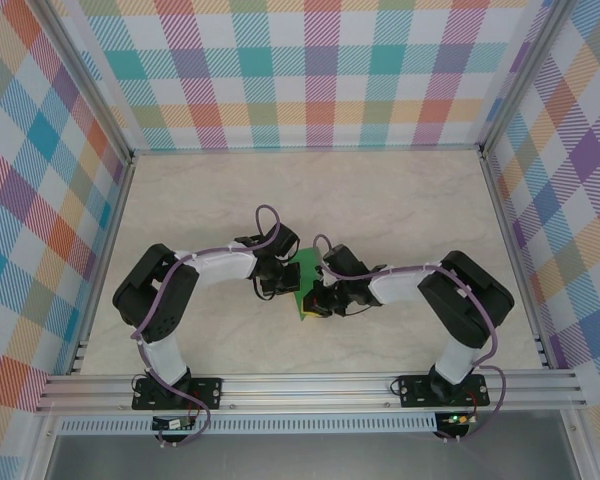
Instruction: Fold a paper plane with a square sheet of paper (pick it up from the middle)
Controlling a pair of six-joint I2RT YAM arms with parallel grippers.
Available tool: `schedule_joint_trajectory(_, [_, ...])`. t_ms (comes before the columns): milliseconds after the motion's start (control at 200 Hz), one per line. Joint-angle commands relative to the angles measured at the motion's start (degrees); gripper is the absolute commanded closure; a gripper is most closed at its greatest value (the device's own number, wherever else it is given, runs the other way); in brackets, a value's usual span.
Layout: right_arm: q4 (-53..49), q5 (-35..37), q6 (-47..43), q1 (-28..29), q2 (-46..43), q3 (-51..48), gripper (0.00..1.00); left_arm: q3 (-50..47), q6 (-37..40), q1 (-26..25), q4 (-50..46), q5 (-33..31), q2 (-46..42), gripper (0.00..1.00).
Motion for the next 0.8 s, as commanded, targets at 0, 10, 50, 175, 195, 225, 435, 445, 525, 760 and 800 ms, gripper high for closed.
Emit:
schedule_joint_trajectory(0, [-0.6, -1.5, -0.4, 1.2, 1.5, 1.7, 1.00, -5.0, -0.9, 0.2, -7.6, -10.2, 5.5, 1.00])
schedule_joint_trajectory(10, [-0.7, -1.5, -0.4, 1.2, 1.5, 1.7, 1.00, -5.1, -1.0, 0.2, -7.7, -10.2, 5.4, 1.00])
schedule_joint_trajectory(50, [-0.9, -1.5, -0.4, 1.4, 1.8, 1.6, 1.00, -5.1, -1.0, 0.2, -7.6, -10.3, 5.4, 1.00])
schedule_joint_trajectory(175, [-2.6, -0.8, -0.8, 2.0, 2.4, 1.4, 1.00, -5.3, -1.1, 0.2, -7.6, -10.6, 5.2, 1.00])
schedule_joint_trajectory(195, [-2.8, -0.5, -1.0, 2.1, 2.4, 1.3, 1.00, -5.4, -1.1, 0.2, -7.6, -10.7, 5.1, 1.00])
schedule_joint_trajectory(225, [-3.5, -0.2, -1.2, 2.4, 2.2, 1.2, 1.00, -5.4, -1.1, 0.2, -7.6, -10.7, 5.1, 1.00])
schedule_joint_trajectory(435, [-6.2, 1.1, -3.1, 3.6, 2.4, 1.4, 1.00, -5.4, -1.3, 0.2, -7.5, -10.8, 5.1, 1.00])
schedule_joint_trajectory(445, [-6.2, 1.3, -3.4, 3.7, 2.2, 1.4, 1.00, -5.3, -1.3, 0.2, -7.5, -10.8, 5.1, 1.00])
schedule_joint_trajectory(525, [-6.4, 2.4, -4.5, 4.0, 0.7, 1.1, 1.00, -5.4, -1.4, 0.2, -7.5, -10.9, 4.9, 1.00])
schedule_joint_trajectory(760, [-6.6, 3.5, -6.4, 5.4, 1.8, 0.6, 1.00, -5.3, -1.4, 0.2, -7.6, -11.0, 4.8, 1.00])
schedule_joint_trajectory(800, [-6.6, 3.6, -6.3, 5.7, 1.7, 0.1, 1.00, -5.3, -1.4, 0.2, -7.7, -11.1, 4.8, 1.00])
